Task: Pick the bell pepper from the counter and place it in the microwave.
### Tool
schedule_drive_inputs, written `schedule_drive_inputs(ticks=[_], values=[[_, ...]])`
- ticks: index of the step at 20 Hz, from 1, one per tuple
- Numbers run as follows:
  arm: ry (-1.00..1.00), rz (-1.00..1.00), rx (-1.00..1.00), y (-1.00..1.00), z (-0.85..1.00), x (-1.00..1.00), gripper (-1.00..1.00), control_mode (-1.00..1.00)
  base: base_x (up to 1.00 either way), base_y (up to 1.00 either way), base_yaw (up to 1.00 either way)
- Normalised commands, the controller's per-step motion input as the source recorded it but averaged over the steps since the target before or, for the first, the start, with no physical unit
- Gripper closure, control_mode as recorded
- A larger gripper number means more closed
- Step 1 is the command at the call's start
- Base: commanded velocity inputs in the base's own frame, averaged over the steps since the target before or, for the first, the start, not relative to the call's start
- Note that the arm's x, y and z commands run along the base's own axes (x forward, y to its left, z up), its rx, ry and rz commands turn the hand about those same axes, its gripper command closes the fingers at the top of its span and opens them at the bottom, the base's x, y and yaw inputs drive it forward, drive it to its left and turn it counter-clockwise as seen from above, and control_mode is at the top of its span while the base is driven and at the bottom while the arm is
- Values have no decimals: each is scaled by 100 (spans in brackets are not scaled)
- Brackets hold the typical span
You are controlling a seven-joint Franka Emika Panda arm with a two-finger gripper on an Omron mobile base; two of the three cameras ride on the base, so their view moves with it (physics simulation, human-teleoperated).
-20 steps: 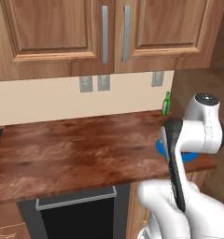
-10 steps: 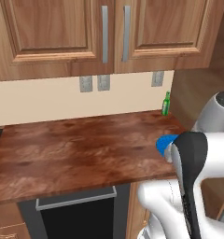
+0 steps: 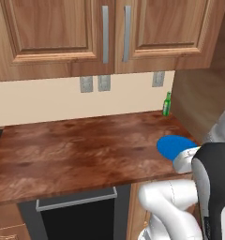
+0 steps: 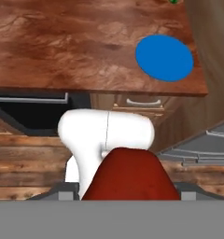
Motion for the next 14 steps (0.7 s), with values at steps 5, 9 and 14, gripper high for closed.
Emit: schedule_drive_inputs(ticks=[5,9,14], values=[[-16,-11,6,-8,-1,-100,100,-100,0,0,0],[-8,-45,0,-60,-22,-86,100,-100,0,0,0],[-1,-61,0,-46,-27,14,100,-100,0,0,0]])
